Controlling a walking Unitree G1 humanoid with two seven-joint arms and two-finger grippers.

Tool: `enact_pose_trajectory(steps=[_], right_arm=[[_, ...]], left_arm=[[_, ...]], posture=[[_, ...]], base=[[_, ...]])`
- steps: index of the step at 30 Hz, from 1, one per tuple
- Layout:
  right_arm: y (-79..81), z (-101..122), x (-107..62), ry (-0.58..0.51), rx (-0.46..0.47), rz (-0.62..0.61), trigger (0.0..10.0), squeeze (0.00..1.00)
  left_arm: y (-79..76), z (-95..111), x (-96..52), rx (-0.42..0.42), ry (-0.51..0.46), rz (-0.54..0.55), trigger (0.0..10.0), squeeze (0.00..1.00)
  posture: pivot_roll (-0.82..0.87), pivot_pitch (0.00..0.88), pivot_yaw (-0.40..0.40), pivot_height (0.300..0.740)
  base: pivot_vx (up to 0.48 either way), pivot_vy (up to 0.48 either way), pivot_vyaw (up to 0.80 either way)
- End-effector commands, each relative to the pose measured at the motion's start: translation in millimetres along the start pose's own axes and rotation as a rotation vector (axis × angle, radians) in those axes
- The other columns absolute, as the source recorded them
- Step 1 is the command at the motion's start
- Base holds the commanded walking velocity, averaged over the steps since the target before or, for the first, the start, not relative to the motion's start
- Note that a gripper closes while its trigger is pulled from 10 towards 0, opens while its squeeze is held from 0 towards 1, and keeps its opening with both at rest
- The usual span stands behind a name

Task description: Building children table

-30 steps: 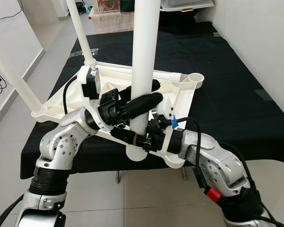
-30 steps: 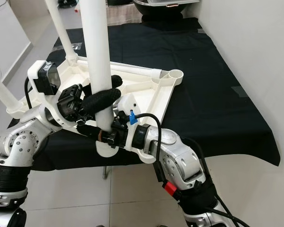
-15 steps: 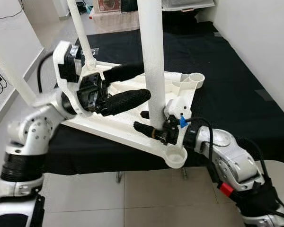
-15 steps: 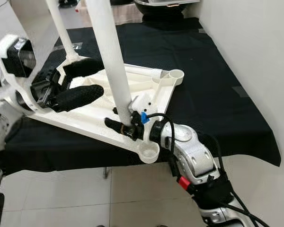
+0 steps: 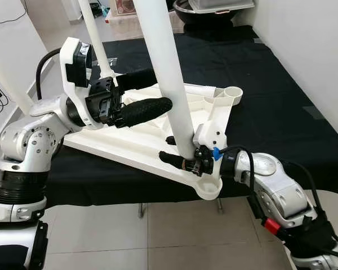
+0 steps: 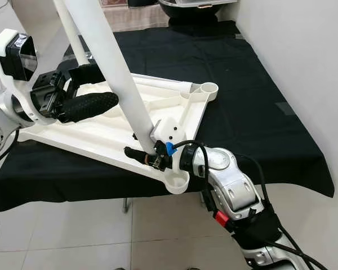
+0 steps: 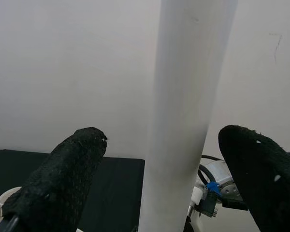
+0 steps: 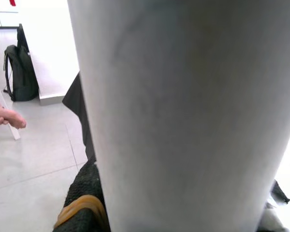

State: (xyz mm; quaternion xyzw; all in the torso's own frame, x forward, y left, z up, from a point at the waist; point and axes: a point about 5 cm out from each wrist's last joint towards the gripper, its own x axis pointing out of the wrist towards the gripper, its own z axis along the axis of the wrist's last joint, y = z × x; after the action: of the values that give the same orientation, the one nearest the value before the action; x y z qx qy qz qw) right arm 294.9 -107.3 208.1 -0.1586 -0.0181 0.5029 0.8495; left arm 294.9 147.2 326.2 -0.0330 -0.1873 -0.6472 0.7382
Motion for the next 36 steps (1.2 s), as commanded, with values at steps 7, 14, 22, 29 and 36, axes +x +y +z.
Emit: enact_pose_trajectory(steps=[7, 14, 22, 29, 36], right_arm=[[6.5, 2.5, 4.7, 0.011, -0.071, 0.052, 0.0, 0.0], [6.7, 2.2, 4.6, 0.02, -0.078, 0.071, 0.0, 0.0], [2.2, 2.3, 3.0, 0.016, -0.072, 0.047, 0.0, 0.0], [-11.8, 19.3, 3.6, -0.149, 0.12, -0.034, 10.0, 1.0], [-11.9, 31.5, 6.7, -0.226, 0.14, -0.039, 10.0, 1.0]], left_arm=[[-8.7, -14.6, 10.1, 0.0, 0.011, -0.059, 1.5, 0.0], [-5.1, -12.3, 15.7, 0.054, 0.026, -0.078, 0.0, 0.0], [-3.2, -7.3, 14.4, 0.089, 0.035, -0.071, 0.0, 0.0], [-3.5, -6.5, 10.3, 0.093, 0.024, -0.055, 0.0, 0.0], [-4.7, -8.7, 10.7, 0.083, 0.018, -0.061, 0.0, 0.0]], posture=[[-0.05, 0.118, 0.089, 0.74], [-0.05, 0.115, 0.086, 0.74], [-0.05, 0.114, 0.085, 0.74], [-0.05, 0.115, 0.085, 0.74], [-0.05, 0.117, 0.089, 0.74]], base=[[0.0, 0.0, 0.0], [0.0, 0.0, 0.0], [0.0, 0.0, 0.0], [0.0, 0.0, 0.0], [0.0, 0.0, 0.0]])
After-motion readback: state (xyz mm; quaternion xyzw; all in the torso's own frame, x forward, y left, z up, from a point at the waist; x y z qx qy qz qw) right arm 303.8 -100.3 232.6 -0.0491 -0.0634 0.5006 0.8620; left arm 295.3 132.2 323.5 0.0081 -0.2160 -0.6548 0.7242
